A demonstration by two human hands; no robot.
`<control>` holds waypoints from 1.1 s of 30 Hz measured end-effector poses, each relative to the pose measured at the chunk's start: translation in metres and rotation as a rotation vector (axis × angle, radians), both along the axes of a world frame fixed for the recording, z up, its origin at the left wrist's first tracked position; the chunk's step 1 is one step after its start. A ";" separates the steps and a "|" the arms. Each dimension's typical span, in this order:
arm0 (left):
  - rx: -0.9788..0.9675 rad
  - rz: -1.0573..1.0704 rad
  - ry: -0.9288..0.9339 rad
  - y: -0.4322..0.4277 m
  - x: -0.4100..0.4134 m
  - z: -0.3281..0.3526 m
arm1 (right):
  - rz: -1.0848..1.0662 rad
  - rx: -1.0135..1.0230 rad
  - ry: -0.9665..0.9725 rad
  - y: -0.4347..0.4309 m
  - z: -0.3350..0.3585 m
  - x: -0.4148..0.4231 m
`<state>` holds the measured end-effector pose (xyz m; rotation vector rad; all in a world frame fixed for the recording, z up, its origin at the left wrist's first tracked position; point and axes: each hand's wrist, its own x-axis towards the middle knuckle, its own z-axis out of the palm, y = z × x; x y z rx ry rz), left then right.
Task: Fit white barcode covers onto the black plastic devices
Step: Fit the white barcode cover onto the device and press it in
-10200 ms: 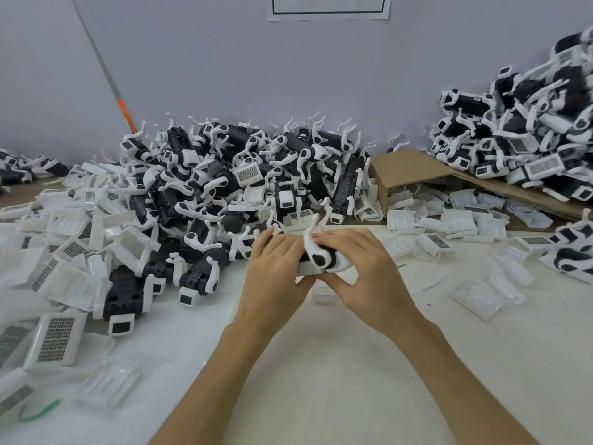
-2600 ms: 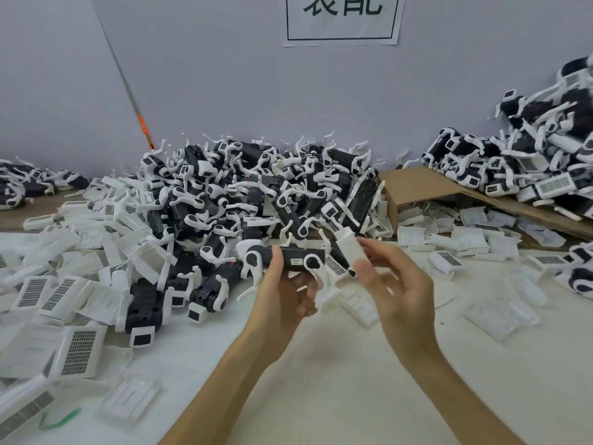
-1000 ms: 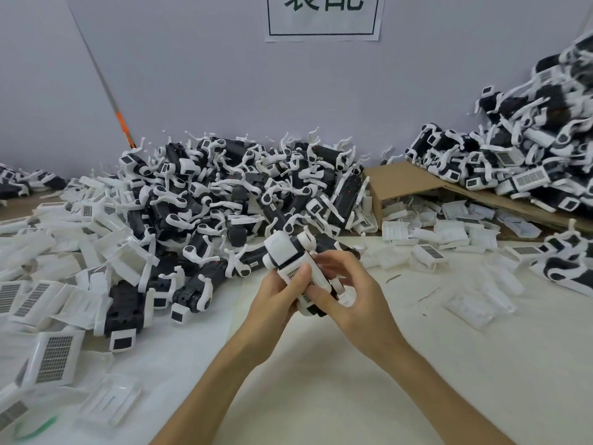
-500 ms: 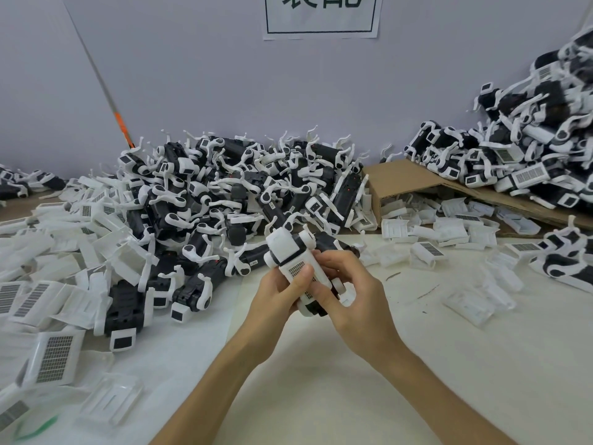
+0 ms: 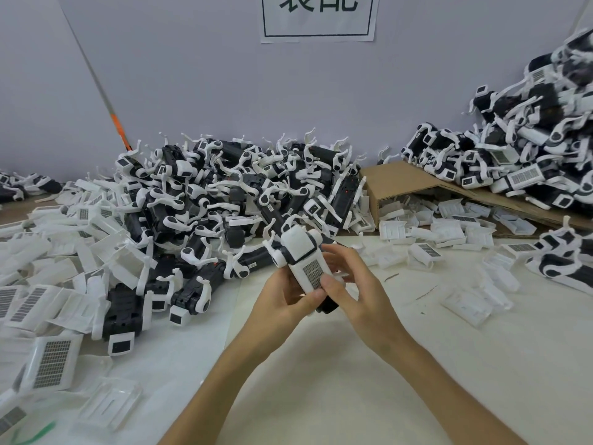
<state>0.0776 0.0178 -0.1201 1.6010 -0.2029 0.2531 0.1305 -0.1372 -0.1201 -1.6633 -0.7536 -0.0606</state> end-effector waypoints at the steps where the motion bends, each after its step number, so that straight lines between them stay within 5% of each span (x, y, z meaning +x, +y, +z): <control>1: 0.017 -0.001 0.002 0.000 0.000 0.000 | 0.015 0.001 0.019 0.000 0.000 0.000; 9: 0.233 0.026 0.022 -0.012 -0.001 -0.007 | 0.010 -0.007 -0.026 -0.001 0.003 -0.001; 23: 0.273 0.154 -0.119 -0.014 -0.001 -0.010 | 0.007 0.037 -0.096 -0.004 0.012 -0.008; 33: 0.847 0.653 -0.505 -0.006 0.002 -0.009 | -0.041 0.123 -0.071 -0.001 0.011 -0.013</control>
